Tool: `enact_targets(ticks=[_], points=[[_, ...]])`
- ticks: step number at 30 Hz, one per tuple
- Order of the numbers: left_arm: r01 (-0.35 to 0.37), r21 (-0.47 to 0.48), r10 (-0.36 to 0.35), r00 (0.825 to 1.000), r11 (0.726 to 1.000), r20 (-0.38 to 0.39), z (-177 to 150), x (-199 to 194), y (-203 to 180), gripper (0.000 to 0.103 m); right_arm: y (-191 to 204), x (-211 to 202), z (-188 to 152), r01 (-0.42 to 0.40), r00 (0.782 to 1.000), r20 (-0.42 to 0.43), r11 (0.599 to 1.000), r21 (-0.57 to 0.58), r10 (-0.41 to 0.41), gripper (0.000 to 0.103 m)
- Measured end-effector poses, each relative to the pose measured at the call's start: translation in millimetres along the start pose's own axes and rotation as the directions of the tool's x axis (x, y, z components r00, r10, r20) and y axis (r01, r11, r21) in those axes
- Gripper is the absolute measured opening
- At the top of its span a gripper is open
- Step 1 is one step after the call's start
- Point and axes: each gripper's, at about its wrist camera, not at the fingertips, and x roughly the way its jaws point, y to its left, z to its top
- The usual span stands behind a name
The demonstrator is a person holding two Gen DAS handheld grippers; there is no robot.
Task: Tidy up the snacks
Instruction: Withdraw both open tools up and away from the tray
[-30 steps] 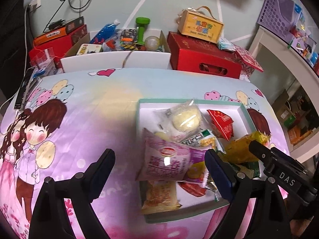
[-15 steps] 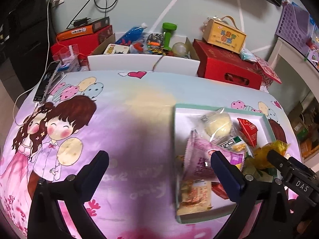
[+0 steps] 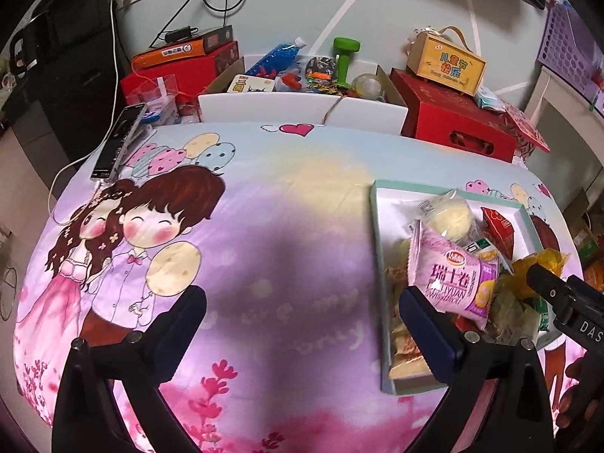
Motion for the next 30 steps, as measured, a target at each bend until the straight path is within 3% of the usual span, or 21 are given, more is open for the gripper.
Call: enact_targets(ticks=[9, 16, 30], points=[[-0.039, 0.003, 0.039, 0.999, 0.999, 0.02, -13, -16, 14, 0.102, 15, -17, -6, 0.013, 0.999, 0.03, 1.0, -0.021, -0.013, 0.103], [-0.175, 0.019, 0.174, 0.984, 0.984, 0.02, -32, -21, 22, 0.102, 25, -19, -24, 0.014, 1.0, 0.017, 0.999, -0.035, -0.014, 0.103], [-0.146, 0.017, 0.146, 0.989, 0.989, -0.028, -61, -25, 37, 0.102, 37, -26, -61, 0.037, 0.999, 0.001, 0.997, -0.071, -0.037, 0.103]])
